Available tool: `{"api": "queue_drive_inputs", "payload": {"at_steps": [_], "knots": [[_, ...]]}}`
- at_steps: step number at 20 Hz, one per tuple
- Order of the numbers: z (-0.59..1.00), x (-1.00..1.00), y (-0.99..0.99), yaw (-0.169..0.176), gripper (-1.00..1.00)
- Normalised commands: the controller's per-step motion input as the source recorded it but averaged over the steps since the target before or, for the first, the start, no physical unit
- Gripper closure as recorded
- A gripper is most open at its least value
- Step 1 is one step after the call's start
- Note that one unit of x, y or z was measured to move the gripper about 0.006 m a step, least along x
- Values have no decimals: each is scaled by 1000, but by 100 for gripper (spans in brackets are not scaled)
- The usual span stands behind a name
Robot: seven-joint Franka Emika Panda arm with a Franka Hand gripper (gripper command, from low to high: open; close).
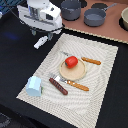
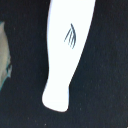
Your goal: Interact with the objects in diverse but meaningful ways.
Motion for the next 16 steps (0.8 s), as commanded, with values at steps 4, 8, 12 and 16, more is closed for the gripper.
{"api": "queue_drive_inputs", "payload": {"at_steps": [4,8,12,16], "knots": [[-355,-189,0,54,100],[-386,-180,0,62,100],[-383,-161,0,64,100],[-327,-112,0,67,100]]}}
